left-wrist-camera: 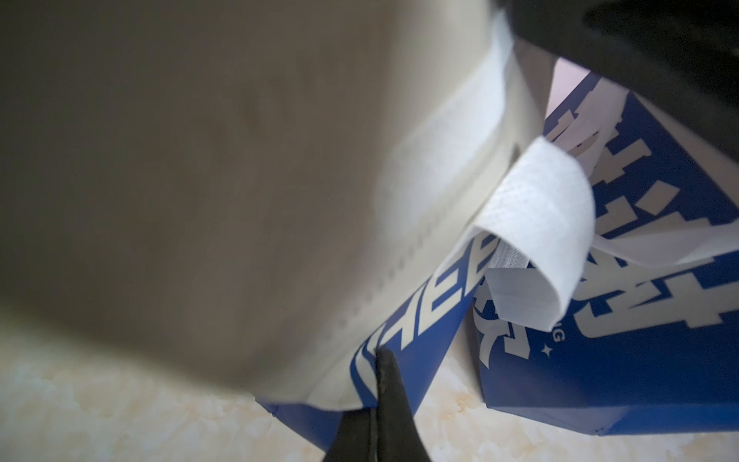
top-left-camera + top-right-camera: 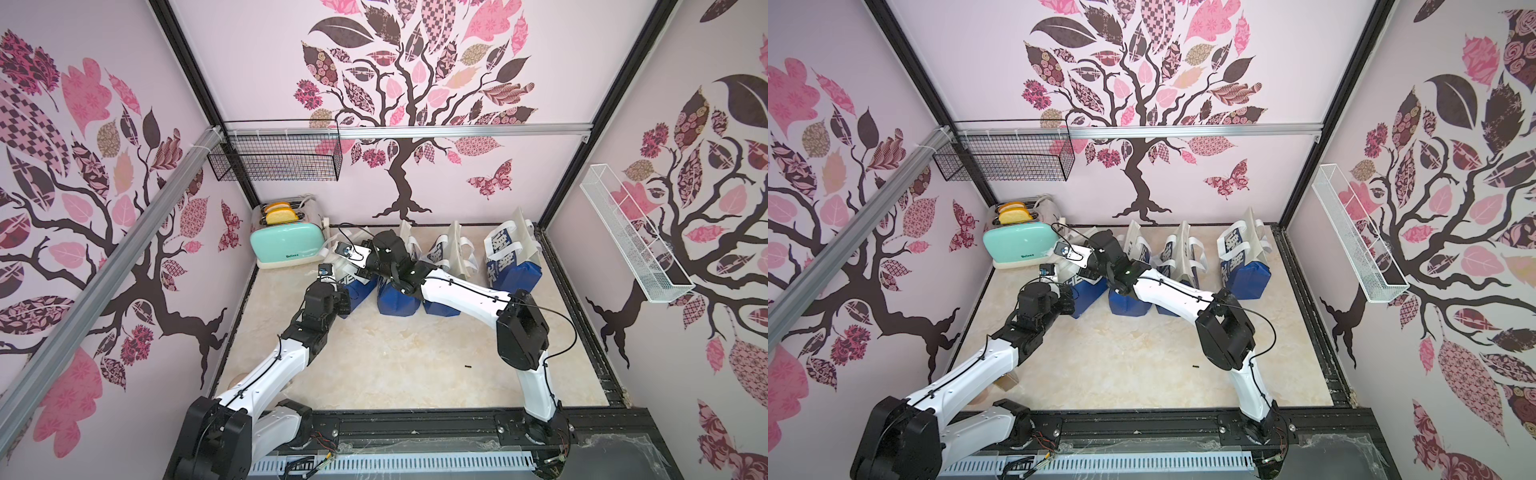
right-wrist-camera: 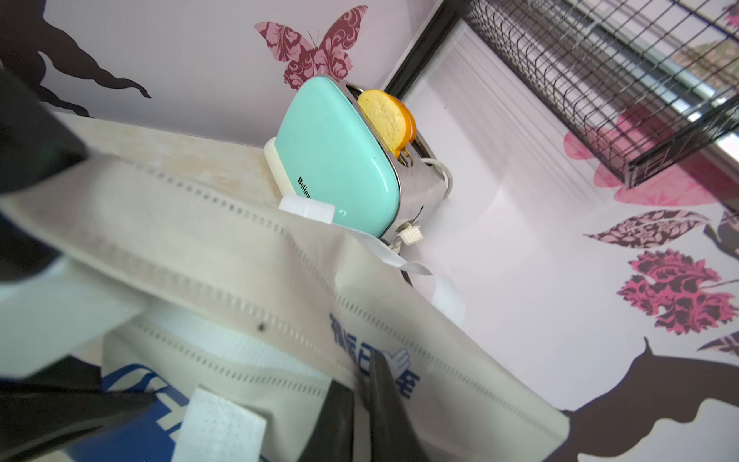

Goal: Open the takeout bag
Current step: Open the takeout bag at the center of the board.

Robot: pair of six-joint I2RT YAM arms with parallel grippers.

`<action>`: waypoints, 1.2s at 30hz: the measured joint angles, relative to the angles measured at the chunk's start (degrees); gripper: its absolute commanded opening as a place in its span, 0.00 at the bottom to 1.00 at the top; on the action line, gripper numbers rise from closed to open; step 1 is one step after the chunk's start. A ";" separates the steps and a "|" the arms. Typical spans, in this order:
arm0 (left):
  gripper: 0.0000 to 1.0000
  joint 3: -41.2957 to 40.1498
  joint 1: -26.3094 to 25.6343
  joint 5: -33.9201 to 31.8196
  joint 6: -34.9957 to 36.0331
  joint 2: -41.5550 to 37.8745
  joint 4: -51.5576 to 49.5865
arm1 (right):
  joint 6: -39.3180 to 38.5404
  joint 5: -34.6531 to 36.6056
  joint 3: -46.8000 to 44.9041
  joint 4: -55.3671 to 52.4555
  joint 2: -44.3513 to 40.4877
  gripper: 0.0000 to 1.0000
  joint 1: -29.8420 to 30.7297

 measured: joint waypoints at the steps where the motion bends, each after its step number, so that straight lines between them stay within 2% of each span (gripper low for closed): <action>1: 0.00 0.02 -0.04 0.02 0.22 -0.20 -0.13 | -0.04 0.07 0.02 0.00 0.00 0.00 0.00; 13: 0.00 1.25 -0.46 -2.40 -1.20 -0.55 -3.69 | -4.48 3.15 0.11 -0.04 -0.26 0.00 0.55; 24: 0.00 9.68 -0.76 -7.52 -5.07 7.15 -9.94 | -11.91 3.98 0.11 -5.55 -3.61 0.00 -0.63; 36: 0.00 16.06 -0.74 -9.20 -7.34 14.14 -15.63 | -15.52 2.89 4.98 -12.07 -3.80 0.00 -0.83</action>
